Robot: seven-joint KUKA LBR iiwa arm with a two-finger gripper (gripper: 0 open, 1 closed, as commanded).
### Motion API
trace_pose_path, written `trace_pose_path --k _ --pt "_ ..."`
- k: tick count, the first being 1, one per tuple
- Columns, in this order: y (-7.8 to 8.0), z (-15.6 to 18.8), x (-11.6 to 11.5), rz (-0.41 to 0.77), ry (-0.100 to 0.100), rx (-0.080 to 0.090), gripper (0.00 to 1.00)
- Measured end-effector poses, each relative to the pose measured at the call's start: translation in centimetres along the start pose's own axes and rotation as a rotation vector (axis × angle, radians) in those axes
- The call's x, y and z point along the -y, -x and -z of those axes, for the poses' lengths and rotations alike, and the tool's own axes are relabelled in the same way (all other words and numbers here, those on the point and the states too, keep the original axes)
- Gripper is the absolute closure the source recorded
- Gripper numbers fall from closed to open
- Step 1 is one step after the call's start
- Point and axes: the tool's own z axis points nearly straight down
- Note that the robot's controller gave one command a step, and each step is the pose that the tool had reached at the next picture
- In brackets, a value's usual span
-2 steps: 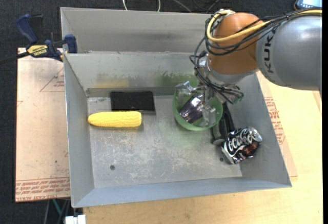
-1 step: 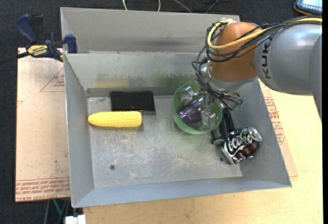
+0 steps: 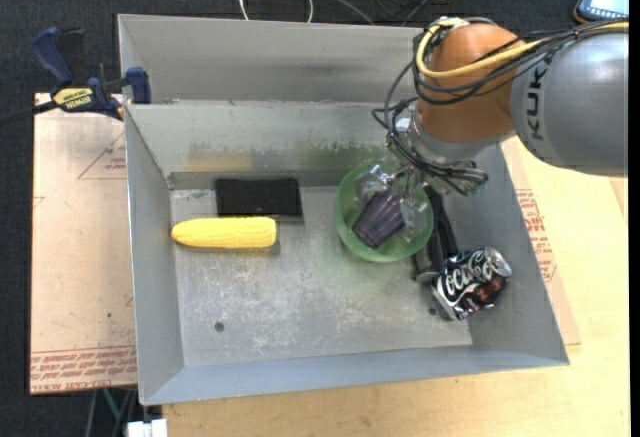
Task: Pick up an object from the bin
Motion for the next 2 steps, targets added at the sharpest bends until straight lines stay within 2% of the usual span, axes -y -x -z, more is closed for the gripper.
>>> trace_pose_path --k 1,2 --pt "0.0 0.0 0.0 0.000 0.001 0.000 1.00" --pt "1.1 1.6 -0.6 0.015 -0.001 0.005 1.00"
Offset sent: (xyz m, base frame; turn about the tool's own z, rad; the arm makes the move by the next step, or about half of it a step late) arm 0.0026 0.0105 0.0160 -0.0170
